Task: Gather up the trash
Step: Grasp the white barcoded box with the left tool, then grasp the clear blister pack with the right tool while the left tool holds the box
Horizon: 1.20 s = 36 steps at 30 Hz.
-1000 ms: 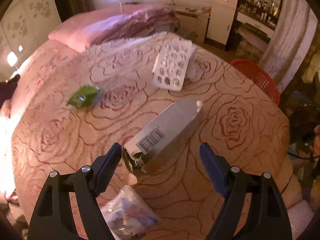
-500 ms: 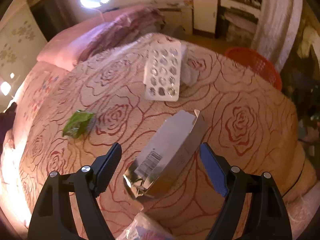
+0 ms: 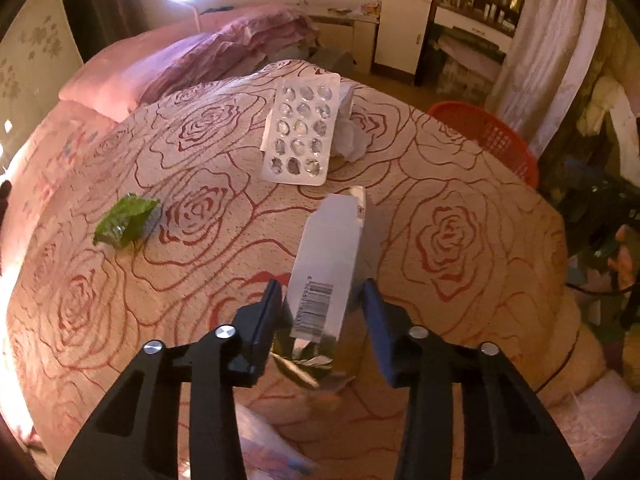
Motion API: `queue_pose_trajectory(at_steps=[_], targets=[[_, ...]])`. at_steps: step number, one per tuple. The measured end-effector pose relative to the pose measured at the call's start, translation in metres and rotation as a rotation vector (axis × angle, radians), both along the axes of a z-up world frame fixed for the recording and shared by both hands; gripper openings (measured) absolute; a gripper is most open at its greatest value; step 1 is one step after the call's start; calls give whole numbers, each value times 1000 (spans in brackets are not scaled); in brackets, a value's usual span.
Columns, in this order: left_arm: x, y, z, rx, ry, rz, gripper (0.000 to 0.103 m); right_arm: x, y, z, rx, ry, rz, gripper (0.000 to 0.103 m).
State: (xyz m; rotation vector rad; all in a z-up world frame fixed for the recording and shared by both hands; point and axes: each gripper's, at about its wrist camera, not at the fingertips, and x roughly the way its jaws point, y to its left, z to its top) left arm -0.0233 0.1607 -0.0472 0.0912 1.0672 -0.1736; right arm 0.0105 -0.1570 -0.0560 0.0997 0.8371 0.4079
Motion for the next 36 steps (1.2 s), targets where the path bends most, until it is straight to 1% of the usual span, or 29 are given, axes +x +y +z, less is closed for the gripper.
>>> queue_pose_trajectory(at_steps=[3,8,9,12,13,14,15,20,22,26,30,36], targets=[[-1,0,-2,-64,24,22,36,0,1,1,-2,0,7,71],[6,0,-14,-84,47,62,37,-2,4,3,-11,-1,14,71],[8,1,-15,-97,45,74,36,-2,3,4,-13,-2,13,71],[9,-1,-16,-95,33,87,36,-2,3,3,-15,3,10,71],[10,0,-15,-97,31,93,31,-1,5,2,-17,4,11,71],[10,1,-16,-108,28,104,28,-1,6,0,-19,6,12,71],[10,3,-15,-124,27,116,28,-1,7,-1,-22,9,15,71],[4,16,-15,-192,12,193,28,3,17,-3,-48,10,39,71],[-1,24,-13,-223,-2,242,28,5,23,-2,-59,7,50,71],[-12,38,-3,-257,-51,330,28,11,44,0,-86,-2,88,71],[-19,46,8,-249,-102,389,28,17,76,6,-108,-35,150,71],[-26,58,18,-255,-151,429,28,36,128,17,-127,-95,240,71]])
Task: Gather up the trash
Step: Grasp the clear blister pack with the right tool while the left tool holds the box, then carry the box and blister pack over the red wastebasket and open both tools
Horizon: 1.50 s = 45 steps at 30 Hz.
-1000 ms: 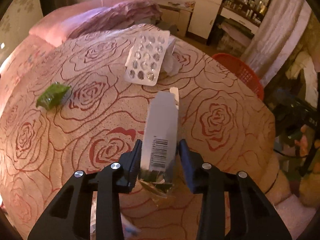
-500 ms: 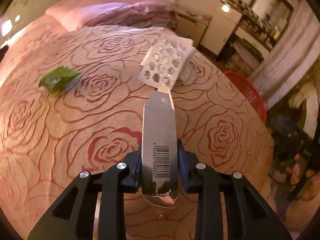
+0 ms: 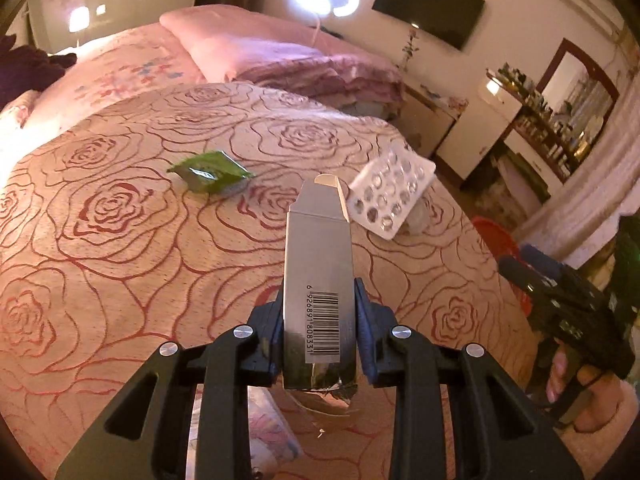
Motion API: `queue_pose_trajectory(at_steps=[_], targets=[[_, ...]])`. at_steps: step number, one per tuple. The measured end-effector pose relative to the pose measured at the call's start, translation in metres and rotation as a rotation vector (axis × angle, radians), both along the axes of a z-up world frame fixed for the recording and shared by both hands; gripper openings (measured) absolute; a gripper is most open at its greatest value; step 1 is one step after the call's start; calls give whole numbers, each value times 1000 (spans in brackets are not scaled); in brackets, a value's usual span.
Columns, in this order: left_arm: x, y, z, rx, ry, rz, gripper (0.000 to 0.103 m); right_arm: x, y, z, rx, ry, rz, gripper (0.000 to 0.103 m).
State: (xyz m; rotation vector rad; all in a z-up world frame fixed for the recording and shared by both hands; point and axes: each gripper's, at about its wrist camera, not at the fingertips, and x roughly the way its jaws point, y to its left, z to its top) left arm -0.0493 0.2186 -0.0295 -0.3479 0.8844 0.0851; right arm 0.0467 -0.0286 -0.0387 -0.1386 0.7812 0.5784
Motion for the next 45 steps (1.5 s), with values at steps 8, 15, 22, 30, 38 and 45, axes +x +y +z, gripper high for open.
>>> queue_pose_trajectory(at_steps=[8,15,22,30,38,45], targets=[[-4,13,2,9,-22,26,28,37,54,9,-10,-29,51,65],[-6,20,2,-14,-37,23,28,67,81,10,12,-17,83,65],[-6,25,0,-27,-35,28,28,82,98,-7,1,41,128,47],[-7,32,-5,-42,-22,47,28,70,111,-11,5,63,208,23],[-7,31,-5,-44,-20,54,28,64,118,-14,11,77,224,22],[-10,31,-3,-36,-21,66,28,48,120,-4,30,42,240,13]])
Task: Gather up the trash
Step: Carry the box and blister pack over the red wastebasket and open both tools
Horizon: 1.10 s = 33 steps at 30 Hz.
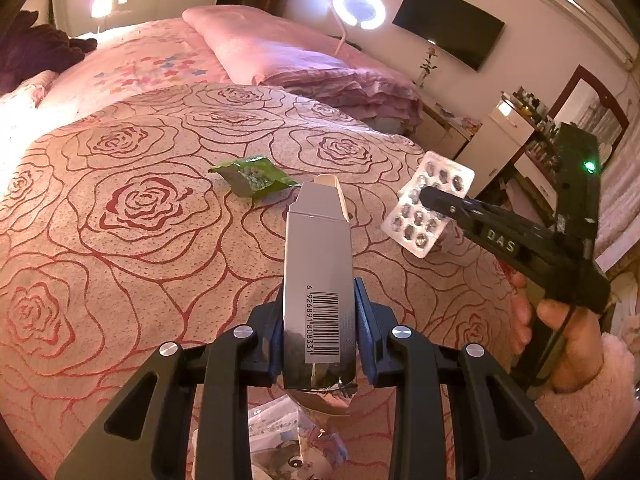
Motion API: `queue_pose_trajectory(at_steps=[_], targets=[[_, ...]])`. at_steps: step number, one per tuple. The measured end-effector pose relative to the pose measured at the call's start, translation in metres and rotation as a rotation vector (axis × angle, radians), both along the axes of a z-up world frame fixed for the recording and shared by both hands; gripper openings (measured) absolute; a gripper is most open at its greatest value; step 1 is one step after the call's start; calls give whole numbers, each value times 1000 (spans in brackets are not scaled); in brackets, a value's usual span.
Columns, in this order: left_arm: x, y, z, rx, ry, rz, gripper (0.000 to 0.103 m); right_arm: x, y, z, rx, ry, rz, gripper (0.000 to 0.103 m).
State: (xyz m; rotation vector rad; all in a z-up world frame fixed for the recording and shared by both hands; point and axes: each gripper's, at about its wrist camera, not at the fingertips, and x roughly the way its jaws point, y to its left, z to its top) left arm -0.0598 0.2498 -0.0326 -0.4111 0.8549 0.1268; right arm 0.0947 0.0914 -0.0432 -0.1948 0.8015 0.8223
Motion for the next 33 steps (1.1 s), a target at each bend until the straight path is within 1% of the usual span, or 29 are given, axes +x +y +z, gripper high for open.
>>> queue_pose_trajectory(at_steps=[2,8,11,16,25,29,33], targets=[[-1,0,2,4,-3,2,28,-7,-2,4,2,-17,-3,8],[-1,-7,6,13,-6,-8,28,-20,-23,12,41,-4,-28,8],[-1,-14,9,18,-10,-18,28,-27,-40,18,63,8,-45,8],[3,-28,16,29,-20,-41,28,-40,-71,28,91,1,-87,8],[21,-58,19,34,-13,-106,28,-40,-137,29,134,22,-227,8],[35,-77,20,34,-5,-154,28,-38,-167,28,140,23,-290,8],[59,-108,23,43,-1,-227,28,-33,-202,27,149,25,-370,8]])
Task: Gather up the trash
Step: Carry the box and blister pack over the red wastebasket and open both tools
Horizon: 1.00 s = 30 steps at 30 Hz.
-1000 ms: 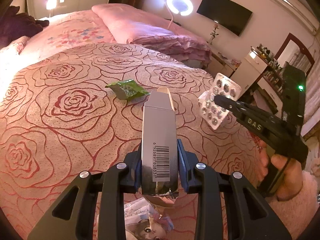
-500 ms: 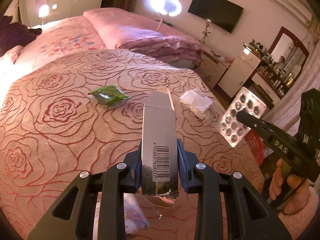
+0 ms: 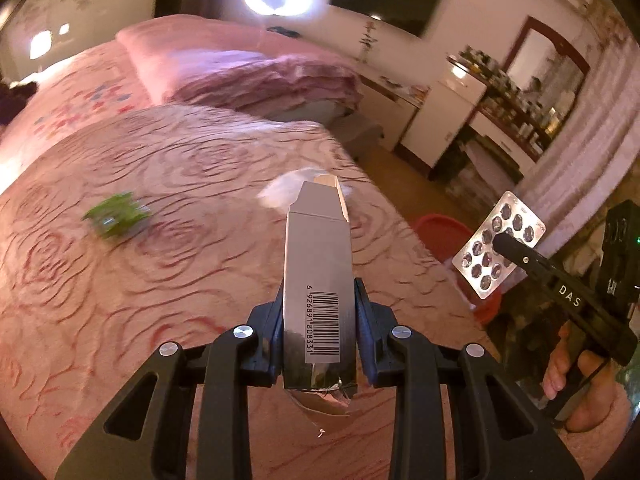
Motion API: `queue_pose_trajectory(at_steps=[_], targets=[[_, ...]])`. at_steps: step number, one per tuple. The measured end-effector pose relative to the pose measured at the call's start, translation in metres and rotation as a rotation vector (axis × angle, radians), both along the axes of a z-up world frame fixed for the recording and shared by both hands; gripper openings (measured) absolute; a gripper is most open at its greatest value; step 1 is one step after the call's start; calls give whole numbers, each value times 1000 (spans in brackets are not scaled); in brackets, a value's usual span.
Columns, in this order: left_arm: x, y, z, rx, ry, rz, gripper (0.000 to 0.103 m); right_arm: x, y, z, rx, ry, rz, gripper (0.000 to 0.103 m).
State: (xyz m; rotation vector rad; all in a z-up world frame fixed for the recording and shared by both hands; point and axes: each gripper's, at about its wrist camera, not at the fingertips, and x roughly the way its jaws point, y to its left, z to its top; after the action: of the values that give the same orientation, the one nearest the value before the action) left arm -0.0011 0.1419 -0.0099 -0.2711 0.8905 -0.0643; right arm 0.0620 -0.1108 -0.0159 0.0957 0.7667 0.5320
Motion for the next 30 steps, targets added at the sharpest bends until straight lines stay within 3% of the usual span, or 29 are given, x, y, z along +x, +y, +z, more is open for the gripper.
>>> queue_pose_trajectory(at_steps=[12,20,30], targets=[[65,-93,-1,8,22,-205,28,16,-80,-9,3,30,-191,8],[100,-137,-28,-32,106,-280,28,28,-99,-19,-21,52,-230,8],[126,-178,-60,5,183,-353,28,48,-108,-38,-53,104,-249,8]])
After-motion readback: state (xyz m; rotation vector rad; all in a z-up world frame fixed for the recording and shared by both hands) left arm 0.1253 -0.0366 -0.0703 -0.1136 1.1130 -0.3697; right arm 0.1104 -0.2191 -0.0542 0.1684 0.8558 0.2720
